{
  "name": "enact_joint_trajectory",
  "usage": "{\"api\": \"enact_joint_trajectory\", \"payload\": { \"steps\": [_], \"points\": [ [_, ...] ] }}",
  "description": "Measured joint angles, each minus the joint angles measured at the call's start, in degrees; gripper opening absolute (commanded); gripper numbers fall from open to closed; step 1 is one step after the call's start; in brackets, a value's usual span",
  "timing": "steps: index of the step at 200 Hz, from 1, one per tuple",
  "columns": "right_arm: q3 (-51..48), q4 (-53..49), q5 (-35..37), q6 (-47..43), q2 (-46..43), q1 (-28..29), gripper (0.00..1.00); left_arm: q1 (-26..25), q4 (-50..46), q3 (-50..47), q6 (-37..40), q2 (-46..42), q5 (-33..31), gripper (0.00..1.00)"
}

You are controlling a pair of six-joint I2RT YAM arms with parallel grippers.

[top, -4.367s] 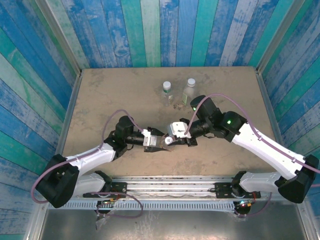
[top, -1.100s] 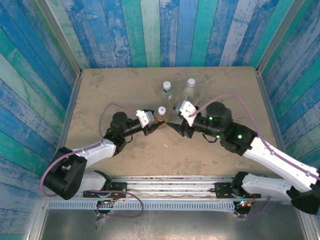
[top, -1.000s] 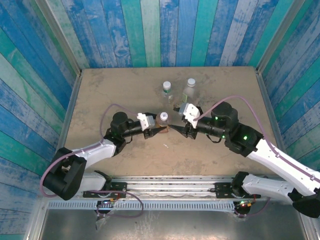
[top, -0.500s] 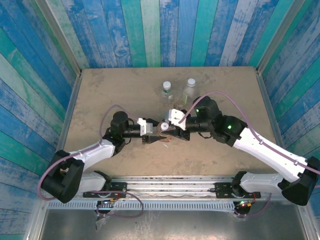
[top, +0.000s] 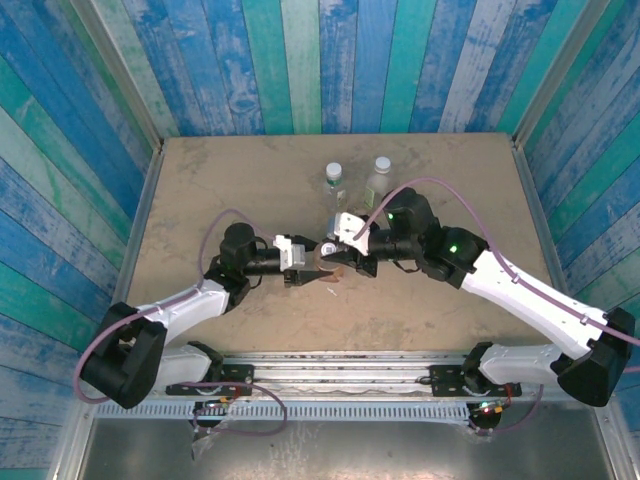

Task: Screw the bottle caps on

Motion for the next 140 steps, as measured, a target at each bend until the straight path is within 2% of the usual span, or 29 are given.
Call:
{"api": "enact_joint_trajectory", "payload": {
  "steps": [17,30,66,84,100,107,123,140],
  "points": [
    [-0.1,2.6,3.9,4.9,0.0,0.1,0.01,-1.2,2.3,0.0,-2.0,0.0,-5.9,0.54],
    [-0.3,4.6,8.3,9.2,0.1,0.3,0.0,-2.8,4.0,0.0,-3.5,0.2,-12.8,0.54],
    [-1.1,8.7,25.7,20.3,1.6,3.5,0.0,-7.4,7.8,0.0,-5.4,2.6,-30.4,0.54],
    [-1.2,9.7,31.9,24.3,2.7,4.6,0.0,-8.4,7.7,0.0,-5.4,3.2,-35.6,0.54],
    [-1.2,10.4,34.5,26.3,3.3,5.1,0.02,-8.8,7.3,0.0,-5.2,3.2,-38.2,0.54],
    [-1.2,10.5,34.7,26.3,3.3,5.1,0.08,-8.9,7.2,0.0,-5.0,3.2,-38.6,0.54],
    [-1.2,10.4,33.6,24.5,3.1,5.0,0.34,-8.9,7.2,0.0,-4.5,3.2,-38.8,0.54],
    [-2.1,10.4,30.6,20.9,1.5,4.6,0.55,-8.1,8.0,0.0,-4.9,3.2,-36.8,0.54]
  ]
}}
